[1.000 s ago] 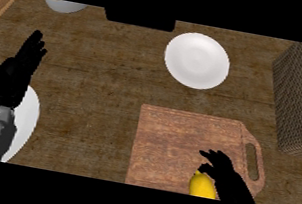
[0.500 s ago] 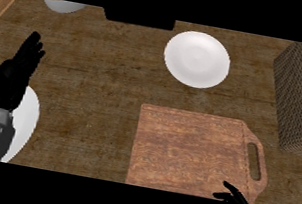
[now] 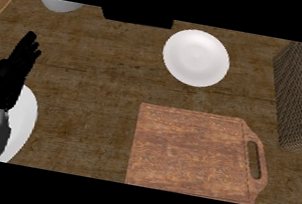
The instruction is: Pick the lemon from the cutting board and place it in the basket
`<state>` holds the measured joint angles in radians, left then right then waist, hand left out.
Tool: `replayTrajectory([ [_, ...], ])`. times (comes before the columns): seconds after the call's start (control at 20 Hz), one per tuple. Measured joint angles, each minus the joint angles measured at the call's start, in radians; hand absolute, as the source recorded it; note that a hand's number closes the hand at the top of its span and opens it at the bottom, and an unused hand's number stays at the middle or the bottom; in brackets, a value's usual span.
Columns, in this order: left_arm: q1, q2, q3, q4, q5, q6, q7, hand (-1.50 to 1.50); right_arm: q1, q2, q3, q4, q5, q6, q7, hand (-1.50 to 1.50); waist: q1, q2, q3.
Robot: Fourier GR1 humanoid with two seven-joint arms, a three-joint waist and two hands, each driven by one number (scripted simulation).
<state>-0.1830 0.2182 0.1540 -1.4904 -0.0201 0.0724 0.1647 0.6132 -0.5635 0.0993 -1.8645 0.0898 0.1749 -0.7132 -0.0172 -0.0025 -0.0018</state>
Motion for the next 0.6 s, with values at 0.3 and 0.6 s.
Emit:
replayTrajectory([
  [0.3,-0.012,0.002,-0.002,0.0,-0.002,-0.006,0.015,0.0,0.006,-0.031,-0.158,-0.206,-0.167,0.03,0.231,1.5,0.007,0.002,0.0],
  [0.6,-0.002,-0.008,-0.012,-0.003,-0.007,-0.01,0.0,0.0,-0.127,-0.027,-0.259,-0.301,-0.363,-0.009,0.528,1.5,0.018,0.003,0.0],
])
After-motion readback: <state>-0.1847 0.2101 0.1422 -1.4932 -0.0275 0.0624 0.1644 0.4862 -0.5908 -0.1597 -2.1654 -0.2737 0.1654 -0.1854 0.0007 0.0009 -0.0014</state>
